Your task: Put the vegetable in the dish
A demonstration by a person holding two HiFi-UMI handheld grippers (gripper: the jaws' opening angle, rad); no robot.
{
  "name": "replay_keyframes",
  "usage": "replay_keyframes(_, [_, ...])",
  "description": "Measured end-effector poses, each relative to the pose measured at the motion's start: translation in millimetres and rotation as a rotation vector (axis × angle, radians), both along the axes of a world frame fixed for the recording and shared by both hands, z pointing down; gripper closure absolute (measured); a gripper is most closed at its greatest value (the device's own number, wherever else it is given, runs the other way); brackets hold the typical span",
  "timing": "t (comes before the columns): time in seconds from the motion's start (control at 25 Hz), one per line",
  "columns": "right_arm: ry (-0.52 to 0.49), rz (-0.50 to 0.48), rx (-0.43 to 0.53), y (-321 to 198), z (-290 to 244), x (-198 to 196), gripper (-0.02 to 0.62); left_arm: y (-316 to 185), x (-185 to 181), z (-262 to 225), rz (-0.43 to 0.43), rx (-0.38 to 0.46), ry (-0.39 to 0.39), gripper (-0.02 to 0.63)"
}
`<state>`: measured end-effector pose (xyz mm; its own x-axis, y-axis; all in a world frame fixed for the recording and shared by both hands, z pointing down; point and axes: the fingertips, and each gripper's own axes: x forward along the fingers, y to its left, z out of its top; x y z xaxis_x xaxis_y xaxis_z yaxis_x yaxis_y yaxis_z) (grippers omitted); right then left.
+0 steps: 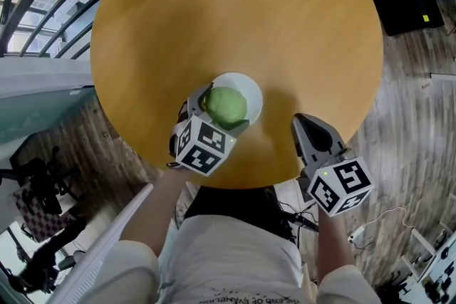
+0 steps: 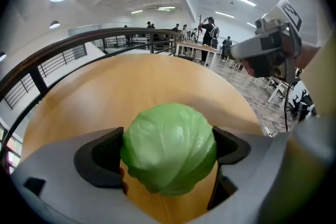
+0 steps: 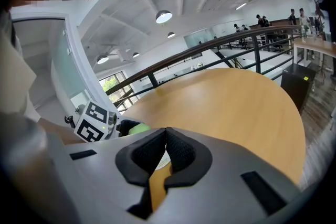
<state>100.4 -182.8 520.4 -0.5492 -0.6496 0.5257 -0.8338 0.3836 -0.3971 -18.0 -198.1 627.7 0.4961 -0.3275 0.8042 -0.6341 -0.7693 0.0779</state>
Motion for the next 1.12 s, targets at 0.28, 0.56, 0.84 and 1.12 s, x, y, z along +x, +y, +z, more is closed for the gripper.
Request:
replay_keyframes(0.28, [-0.002,0.013,-0.021,-3,10,9,0.571,-10,8,21,0.016,-0.024,-0.029,0.1])
replay_keyframes(0.56, [-0.012,0.025,-0.033,-1,18,11,0.571,-10,9,35,0.027,-0.037,-0.048,0.1])
replay_keyframes(0.84, [-0.018,0.03,-0.04,-2,23,13,0.571,-12,16,41,0.042,-0.051,-0.053,0.099])
replay_keyframes(1.12, [-0.022,0.034,-0.045,-1,25,13,0.571,-12,15,43,0.038,-0.088,-0.037,0.1])
